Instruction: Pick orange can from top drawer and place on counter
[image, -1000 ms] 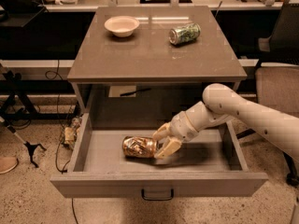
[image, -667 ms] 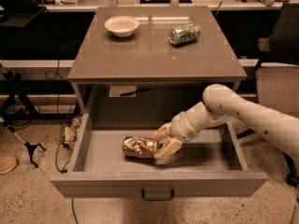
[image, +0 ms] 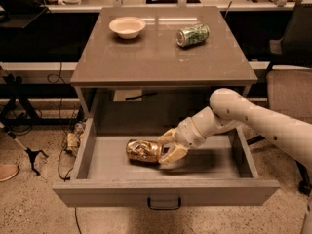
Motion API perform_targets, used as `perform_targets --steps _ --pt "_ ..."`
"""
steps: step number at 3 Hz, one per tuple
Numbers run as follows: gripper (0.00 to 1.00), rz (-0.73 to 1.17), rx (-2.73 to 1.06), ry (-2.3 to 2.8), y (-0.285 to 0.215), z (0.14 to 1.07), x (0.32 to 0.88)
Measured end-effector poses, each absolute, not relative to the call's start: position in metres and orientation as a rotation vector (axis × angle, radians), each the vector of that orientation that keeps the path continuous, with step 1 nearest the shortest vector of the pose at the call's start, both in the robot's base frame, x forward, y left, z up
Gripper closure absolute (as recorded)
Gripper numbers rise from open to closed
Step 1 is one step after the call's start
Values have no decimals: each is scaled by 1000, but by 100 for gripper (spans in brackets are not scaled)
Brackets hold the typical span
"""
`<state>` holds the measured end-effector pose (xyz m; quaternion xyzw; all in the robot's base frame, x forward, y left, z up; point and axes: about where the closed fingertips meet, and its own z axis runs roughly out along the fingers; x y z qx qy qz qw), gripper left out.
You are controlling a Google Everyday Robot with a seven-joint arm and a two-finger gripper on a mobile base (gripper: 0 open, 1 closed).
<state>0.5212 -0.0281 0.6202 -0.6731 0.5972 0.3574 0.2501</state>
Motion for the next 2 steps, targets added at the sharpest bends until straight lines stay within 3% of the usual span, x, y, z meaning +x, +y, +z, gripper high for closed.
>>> perform_targets --steps 1,2 --pt "0 948 -1846 1635 -25 620 521" --pt "0 873 -1880 1648 -17 625 526"
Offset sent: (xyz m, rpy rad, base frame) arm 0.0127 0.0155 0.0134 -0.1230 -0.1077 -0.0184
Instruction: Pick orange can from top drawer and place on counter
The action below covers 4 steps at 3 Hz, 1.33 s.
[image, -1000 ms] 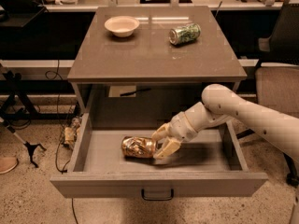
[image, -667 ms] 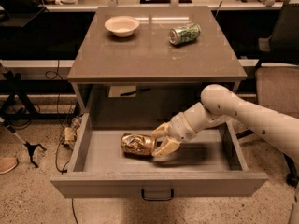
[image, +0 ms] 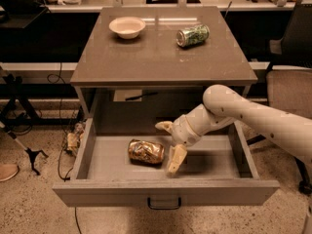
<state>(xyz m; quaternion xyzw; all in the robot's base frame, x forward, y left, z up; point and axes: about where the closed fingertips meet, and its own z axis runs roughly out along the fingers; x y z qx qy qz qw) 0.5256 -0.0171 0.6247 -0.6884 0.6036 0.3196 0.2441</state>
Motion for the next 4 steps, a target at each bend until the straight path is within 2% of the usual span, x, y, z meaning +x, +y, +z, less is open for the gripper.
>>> perform_targets --steps 3,4 --pt "0 546 -1856 1692 32 632 542" --pt "19 475 -1843 1713 36 632 547"
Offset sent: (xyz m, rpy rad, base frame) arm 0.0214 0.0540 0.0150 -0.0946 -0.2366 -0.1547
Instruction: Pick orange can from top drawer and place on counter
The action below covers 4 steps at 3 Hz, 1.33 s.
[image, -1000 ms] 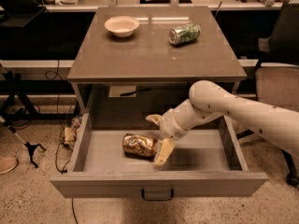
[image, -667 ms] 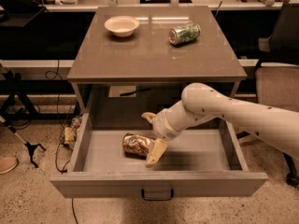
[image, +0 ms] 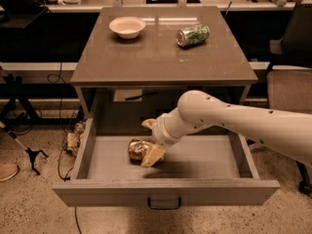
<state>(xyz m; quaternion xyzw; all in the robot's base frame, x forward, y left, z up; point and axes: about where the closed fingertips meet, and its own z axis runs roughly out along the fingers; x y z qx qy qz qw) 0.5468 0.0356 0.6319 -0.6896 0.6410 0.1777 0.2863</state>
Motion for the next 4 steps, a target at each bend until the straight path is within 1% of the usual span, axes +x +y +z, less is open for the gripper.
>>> perform_targets --steps 2,3,4 --pt "65 444 -1820 1744 36 624 545" --pt "89 492 -1803 1741 36 615 544" --pt "100 492 -1803 1741 35 618 544"
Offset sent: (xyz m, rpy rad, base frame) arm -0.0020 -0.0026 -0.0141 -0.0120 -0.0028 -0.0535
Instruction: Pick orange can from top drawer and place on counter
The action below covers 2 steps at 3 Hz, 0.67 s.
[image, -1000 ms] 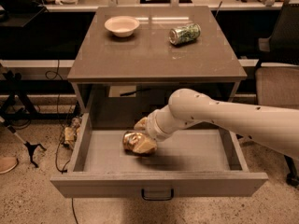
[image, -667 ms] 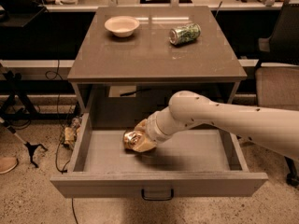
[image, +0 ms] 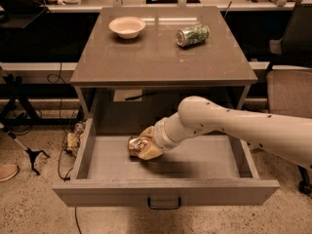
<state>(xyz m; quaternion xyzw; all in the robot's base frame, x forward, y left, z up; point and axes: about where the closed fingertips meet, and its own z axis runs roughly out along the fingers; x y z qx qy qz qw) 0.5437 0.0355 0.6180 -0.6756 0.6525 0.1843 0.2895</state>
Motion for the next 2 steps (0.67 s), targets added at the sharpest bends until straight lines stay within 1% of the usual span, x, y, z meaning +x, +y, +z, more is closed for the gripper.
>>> perform_targets --steps 1,2 --pt "100 519 -1806 1678 21 641 543" --pt "100 526 -1839 1539 -8 704 538"
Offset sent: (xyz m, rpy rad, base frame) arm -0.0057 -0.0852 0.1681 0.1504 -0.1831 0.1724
